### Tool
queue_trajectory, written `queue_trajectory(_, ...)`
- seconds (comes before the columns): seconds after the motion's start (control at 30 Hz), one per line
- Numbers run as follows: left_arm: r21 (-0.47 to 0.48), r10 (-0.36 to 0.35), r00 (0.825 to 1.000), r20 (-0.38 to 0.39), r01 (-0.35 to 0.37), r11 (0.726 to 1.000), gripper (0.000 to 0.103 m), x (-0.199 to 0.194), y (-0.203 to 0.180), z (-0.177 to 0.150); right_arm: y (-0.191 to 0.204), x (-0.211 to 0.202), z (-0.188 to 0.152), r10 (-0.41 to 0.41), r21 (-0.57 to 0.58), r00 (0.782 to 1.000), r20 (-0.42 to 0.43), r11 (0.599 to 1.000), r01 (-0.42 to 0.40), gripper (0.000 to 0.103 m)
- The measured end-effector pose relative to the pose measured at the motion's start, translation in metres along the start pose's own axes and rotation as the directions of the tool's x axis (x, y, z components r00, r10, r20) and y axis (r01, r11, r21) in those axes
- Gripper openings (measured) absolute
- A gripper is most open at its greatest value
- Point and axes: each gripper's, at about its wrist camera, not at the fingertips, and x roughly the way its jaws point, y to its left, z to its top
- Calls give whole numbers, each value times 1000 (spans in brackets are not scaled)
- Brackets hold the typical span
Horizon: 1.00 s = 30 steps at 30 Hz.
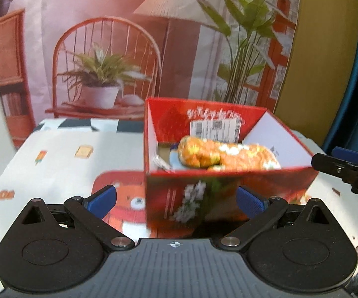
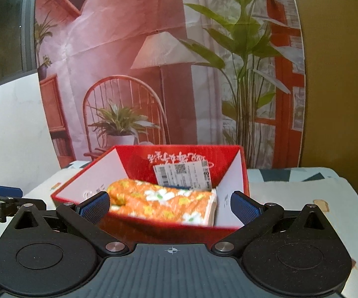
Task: Organize soft objects
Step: 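Open both grippers and withdraw them from the box, then move both grippers down to the grey knit cloth on the table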
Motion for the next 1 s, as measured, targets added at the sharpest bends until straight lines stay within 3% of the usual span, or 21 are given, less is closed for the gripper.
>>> queue_trajectory(0.57, 45, 19, 993, -114, -14, 999, 103, -7, -9, -72, 16, -26, -87, -23, 4, 984, -175, 1000, 24, 103)
queue_trajectory(1.0, 44, 16, 980, -198, -8, 999, 103, -6, -9, -99, 36, -40, -115, -36, -59, 954, -298, 998, 19, 103)
